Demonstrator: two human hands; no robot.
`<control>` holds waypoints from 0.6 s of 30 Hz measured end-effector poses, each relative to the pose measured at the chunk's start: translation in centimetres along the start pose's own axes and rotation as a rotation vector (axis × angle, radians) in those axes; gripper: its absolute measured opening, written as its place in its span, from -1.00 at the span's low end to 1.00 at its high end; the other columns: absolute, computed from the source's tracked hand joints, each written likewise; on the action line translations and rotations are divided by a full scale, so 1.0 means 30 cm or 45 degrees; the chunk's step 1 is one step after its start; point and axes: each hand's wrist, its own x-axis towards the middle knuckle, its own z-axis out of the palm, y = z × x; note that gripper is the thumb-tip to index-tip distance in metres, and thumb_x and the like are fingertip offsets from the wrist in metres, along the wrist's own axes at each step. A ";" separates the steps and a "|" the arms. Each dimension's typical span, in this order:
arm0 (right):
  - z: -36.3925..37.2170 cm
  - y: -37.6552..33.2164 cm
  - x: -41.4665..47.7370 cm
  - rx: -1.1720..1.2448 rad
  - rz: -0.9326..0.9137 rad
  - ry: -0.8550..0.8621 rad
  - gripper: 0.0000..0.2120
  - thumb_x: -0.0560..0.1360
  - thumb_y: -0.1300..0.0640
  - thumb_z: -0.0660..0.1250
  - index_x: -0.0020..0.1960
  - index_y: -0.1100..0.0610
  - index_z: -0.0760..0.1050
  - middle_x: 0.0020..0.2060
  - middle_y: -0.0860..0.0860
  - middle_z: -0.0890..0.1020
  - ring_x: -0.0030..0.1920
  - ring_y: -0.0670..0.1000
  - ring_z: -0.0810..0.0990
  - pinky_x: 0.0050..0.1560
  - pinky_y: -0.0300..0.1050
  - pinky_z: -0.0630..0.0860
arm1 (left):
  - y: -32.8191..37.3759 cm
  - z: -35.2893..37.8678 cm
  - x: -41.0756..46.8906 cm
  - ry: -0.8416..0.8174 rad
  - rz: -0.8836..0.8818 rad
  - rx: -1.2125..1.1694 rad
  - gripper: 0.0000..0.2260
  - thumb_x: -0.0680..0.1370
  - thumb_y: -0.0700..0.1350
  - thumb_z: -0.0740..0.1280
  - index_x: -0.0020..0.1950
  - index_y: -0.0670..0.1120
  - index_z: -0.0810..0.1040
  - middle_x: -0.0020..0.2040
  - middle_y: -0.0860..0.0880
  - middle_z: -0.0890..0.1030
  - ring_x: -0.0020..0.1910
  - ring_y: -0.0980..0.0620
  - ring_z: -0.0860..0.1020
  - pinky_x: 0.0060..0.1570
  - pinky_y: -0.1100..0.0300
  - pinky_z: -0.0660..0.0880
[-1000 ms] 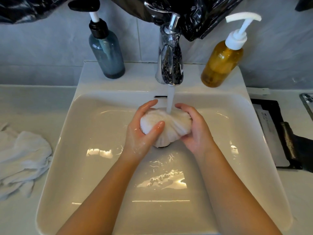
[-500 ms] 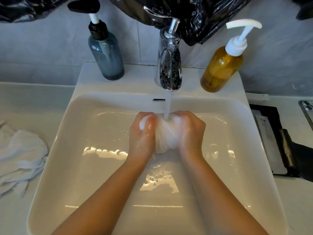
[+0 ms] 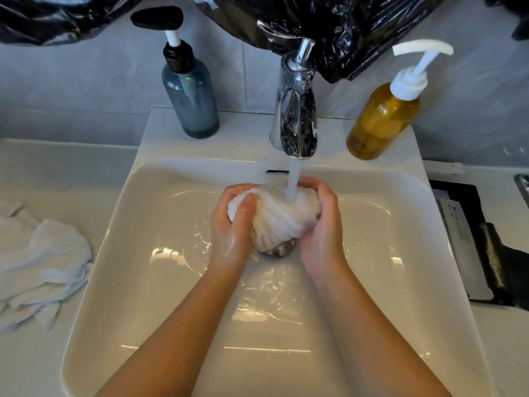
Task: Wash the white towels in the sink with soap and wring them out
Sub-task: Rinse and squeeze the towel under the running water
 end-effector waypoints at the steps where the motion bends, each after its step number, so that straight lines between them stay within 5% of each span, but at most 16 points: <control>1: -0.003 0.000 -0.006 0.074 0.071 -0.038 -0.75 0.55 -0.09 0.24 0.00 0.05 0.59 0.00 0.08 0.67 0.04 0.06 0.65 0.05 -0.03 0.60 | -0.004 -0.002 0.005 0.012 -0.068 -0.062 -0.65 0.37 0.16 0.27 -0.02 -0.06 0.59 -0.12 0.06 0.66 -0.07 0.08 0.62 -0.14 0.23 0.53; 5: -0.022 -0.009 -0.018 0.132 0.117 -0.116 -0.54 0.48 -0.18 0.21 0.14 0.14 0.58 0.11 0.12 0.67 0.17 0.06 0.63 0.24 0.00 0.52 | 0.008 0.000 0.002 0.012 -0.514 -0.269 -0.52 0.42 0.24 0.27 0.01 -0.15 0.63 -0.16 -0.22 0.58 -0.29 -0.10 0.52 -0.49 0.27 0.33; 8: -0.015 -0.006 -0.018 0.049 0.039 -0.099 -0.53 0.49 -0.12 0.31 0.22 0.22 0.56 0.19 0.16 0.65 0.26 0.10 0.59 0.28 0.03 0.49 | 0.018 0.003 -0.006 -0.021 -0.717 -0.407 -0.57 0.61 0.09 0.15 -0.25 -0.13 0.64 -0.43 -0.08 0.54 -0.51 0.05 0.45 -0.50 0.35 0.23; 11: -0.015 0.004 -0.015 0.011 -0.056 -0.106 -0.46 0.40 -0.12 0.34 0.22 0.23 0.57 0.20 0.19 0.63 0.28 0.14 0.57 0.34 0.09 0.47 | 0.044 0.036 -0.020 -0.082 -0.702 -0.484 -0.37 0.66 -0.21 -0.04 -0.60 -0.16 0.45 -0.70 0.03 0.31 -0.74 0.13 0.28 -0.66 0.43 0.18; 13: -0.019 0.009 -0.011 -0.016 -0.090 -0.130 -0.54 0.41 -0.09 0.35 0.18 0.19 0.58 0.17 0.16 0.65 0.25 0.11 0.59 0.31 0.06 0.49 | 0.066 0.055 -0.021 -0.046 -0.795 -0.582 -0.33 0.64 -0.16 -0.05 -0.70 -0.14 0.36 -0.71 0.01 0.27 -0.75 0.10 0.25 -0.64 0.45 0.20; 18: -0.025 0.002 -0.012 -0.065 -0.161 -0.269 -0.70 0.55 0.06 0.22 0.21 0.13 0.57 0.13 0.03 0.67 0.22 0.01 0.60 0.25 -0.07 0.50 | 0.027 0.028 0.006 0.042 -0.923 -0.727 -0.43 0.64 -0.02 0.05 -0.57 -0.02 0.46 -0.63 0.02 0.31 -0.67 0.06 0.31 -0.55 0.38 0.31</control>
